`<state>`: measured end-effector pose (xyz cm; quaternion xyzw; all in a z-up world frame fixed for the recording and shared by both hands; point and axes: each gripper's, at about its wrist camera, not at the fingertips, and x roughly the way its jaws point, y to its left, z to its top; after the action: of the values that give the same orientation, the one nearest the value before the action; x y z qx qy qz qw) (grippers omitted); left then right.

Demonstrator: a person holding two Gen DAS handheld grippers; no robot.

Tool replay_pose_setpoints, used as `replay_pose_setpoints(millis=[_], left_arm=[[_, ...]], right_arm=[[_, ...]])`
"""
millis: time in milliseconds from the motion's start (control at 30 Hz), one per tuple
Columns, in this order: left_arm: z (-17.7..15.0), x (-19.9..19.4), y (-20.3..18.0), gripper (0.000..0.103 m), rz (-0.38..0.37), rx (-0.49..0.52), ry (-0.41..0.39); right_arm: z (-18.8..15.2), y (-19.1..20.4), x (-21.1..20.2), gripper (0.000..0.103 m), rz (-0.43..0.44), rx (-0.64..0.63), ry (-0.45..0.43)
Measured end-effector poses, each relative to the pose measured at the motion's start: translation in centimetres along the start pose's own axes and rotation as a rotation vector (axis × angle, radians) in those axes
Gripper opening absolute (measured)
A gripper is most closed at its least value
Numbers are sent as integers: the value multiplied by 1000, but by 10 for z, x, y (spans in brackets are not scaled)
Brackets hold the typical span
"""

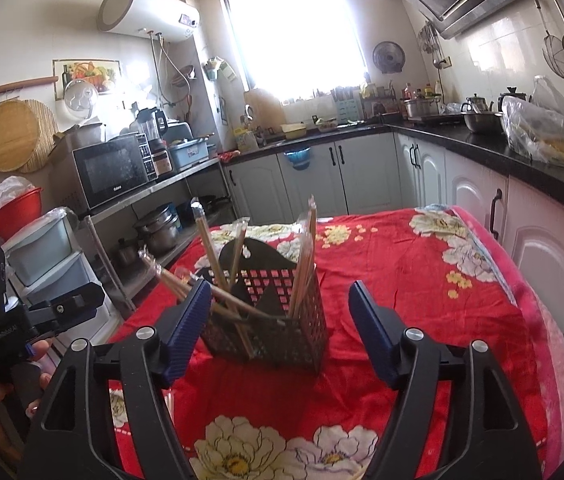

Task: Organize utensils
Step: 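Move both grippers down toward the last wrapped chopstick pairs on the cloth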

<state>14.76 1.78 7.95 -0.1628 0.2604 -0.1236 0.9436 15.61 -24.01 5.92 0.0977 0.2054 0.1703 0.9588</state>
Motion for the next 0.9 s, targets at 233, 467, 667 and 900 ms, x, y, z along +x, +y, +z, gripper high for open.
replay_pose_setpoints(millis=[233, 467, 667, 900], left_arm=[[-13, -8, 2, 92, 27, 19, 0], [-27, -11, 2, 92, 35, 26, 19], [-37, -9, 8, 92, 50, 23, 41], [-54, -3, 14, 92, 59, 12, 80]], right_arm=[[-14, 5, -9, 73, 4, -5, 24], [-29, 11, -14, 75, 14, -20, 62], [-43, 13, -15, 76, 20, -21, 94], [-59, 14, -14, 76, 18, -23, 130]])
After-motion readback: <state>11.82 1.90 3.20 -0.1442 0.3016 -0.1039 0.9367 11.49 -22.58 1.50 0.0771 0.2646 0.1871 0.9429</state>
